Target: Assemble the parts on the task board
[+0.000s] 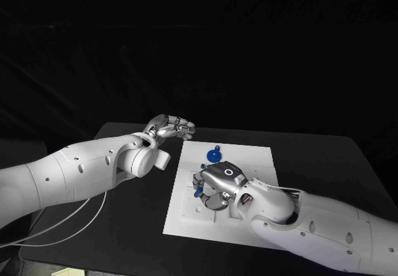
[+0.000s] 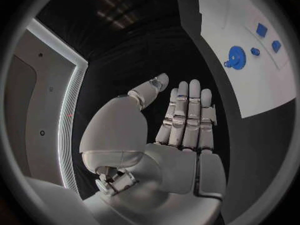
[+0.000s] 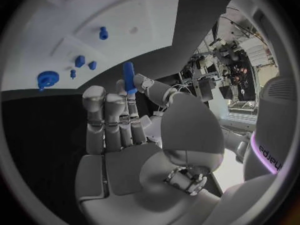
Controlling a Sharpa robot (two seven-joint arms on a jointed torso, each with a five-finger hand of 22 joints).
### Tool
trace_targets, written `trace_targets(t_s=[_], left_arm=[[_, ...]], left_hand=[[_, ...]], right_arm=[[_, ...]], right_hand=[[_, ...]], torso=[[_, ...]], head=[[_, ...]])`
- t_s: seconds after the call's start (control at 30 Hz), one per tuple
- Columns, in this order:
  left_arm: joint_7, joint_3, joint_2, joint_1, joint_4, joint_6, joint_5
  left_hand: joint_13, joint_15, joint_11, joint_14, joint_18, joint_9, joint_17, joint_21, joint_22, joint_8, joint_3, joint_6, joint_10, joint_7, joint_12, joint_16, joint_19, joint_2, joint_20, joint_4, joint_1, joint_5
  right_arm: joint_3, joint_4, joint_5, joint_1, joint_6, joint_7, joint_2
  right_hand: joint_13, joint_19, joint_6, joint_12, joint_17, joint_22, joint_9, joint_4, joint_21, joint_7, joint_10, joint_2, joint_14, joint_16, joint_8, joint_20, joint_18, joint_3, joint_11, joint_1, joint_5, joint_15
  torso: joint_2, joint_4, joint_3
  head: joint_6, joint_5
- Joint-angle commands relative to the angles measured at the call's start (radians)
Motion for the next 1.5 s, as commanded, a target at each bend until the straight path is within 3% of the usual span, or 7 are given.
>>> trace_targets(t_s=[0.03,0.2,0.5,0.7,0.9,1.5], left_arm=[[0.013,0.001,0.005,0.001,0.001,0.01,0.008],[0.012,0.001,0.007,0.001,0.002,0.011,0.009],[0.011,0.001,0.005,0.001,0.003,0.013,0.009],[0.01,0.001,0.005,0.001,0.002,0.013,0.009],[0.01,0.001,0.006,0.001,0.001,0.014,0.009],[0.01,0.001,0.005,0.001,0.0,0.014,0.009]], left_hand=[[-0.001,0.001,-0.002,0.003,0.008,-0.001,0.002,-0.004,0.001,0.004,-0.003,-0.004,-0.004,0.001,0.005,-0.004,0.002,0.007,0.006,0.005,-0.001,-0.003],[-0.001,0.001,-0.002,0.003,0.008,-0.001,0.002,-0.005,0.001,0.004,-0.003,-0.004,-0.004,0.001,0.005,-0.004,0.002,0.007,0.007,0.005,-0.001,-0.003],[-0.001,0.001,-0.002,0.003,0.008,-0.001,0.002,-0.005,0.001,0.004,-0.003,-0.004,-0.004,0.001,0.005,-0.005,0.002,0.007,0.007,0.005,-0.001,-0.003],[-0.001,0.001,-0.002,0.003,0.008,-0.001,0.003,-0.005,0.001,0.004,-0.003,-0.004,-0.003,0.001,0.005,-0.005,0.002,0.007,0.007,0.004,-0.001,-0.003],[-0.001,0.001,-0.002,0.004,0.008,-0.001,0.003,-0.005,0.002,0.004,-0.003,-0.004,-0.003,0.001,0.005,-0.006,0.002,0.007,0.007,0.004,-0.001,-0.003],[-0.001,0.001,-0.002,0.004,0.008,-0.001,0.005,-0.006,0.002,0.004,-0.003,-0.004,-0.003,0.001,0.005,-0.007,0.002,0.007,0.007,0.004,0.0,-0.003]], right_arm=[[-0.008,-0.017,-0.026,-0.01,0.016,0.017,0.022],[-0.024,-0.047,-0.038,-0.023,0.035,0.017,0.042],[-0.027,-0.074,-0.048,-0.027,0.051,0.016,0.054],[-0.04,-0.082,-0.048,-0.031,0.064,0.018,0.057],[-0.045,-0.084,-0.048,-0.032,0.075,0.017,0.056],[-0.051,-0.099,-0.079,-0.032,0.084,0.002,0.057]], right_hand=[[0.001,0.001,0.004,0.005,0.0,0.018,0.001,0.0,0.007,0.0,0.048,0.007,-0.004,0.001,0.005,-0.006,0.119,0.008,-0.008,0.002,-0.004,-0.012],[0.001,0.002,0.004,0.005,-0.001,0.018,0.001,-0.001,0.007,0.0,0.047,0.007,-0.004,0.001,0.005,-0.006,0.119,0.009,-0.008,0.003,-0.004,-0.012],[0.002,0.002,0.003,0.005,-0.001,0.018,0.002,-0.002,0.007,0.001,0.047,0.008,-0.004,0.001,0.004,-0.006,0.119,0.009,-0.008,0.003,-0.004,-0.012],[0.002,0.003,0.003,0.005,-0.001,0.018,0.002,-0.003,0.008,0.001,0.047,0.008,-0.003,0.001,0.004,-0.007,0.119,0.009,-0.008,0.003,-0.004,-0.012],[0.002,0.003,0.003,0.005,-0.001,0.018,0.002,-0.004,0.008,0.001,0.047,0.008,-0.003,0.0,0.004,-0.007,0.119,0.01,-0.008,0.003,-0.004,-0.012],[0.004,0.004,0.003,0.005,-0.002,0.018,0.003,-0.007,0.009,0.001,0.047,0.009,-0.003,0.0,0.004,-0.008,0.119,0.01,-0.008,0.004,-0.004,-0.012]], torso=[[0.0,0.0006,-0.0017],[0.001,0.0009,-0.0018],[0.001,0.0,-0.0004],[0.001,-0.0012,0.0001],[0.001,-0.0028,-0.0006],[0.0,-0.0035,0.0021]], head=[[-0.003,0.009],[-0.008,0.014],[-0.019,0.022],[-0.027,0.026],[-0.031,0.029],[-0.036,0.032]])
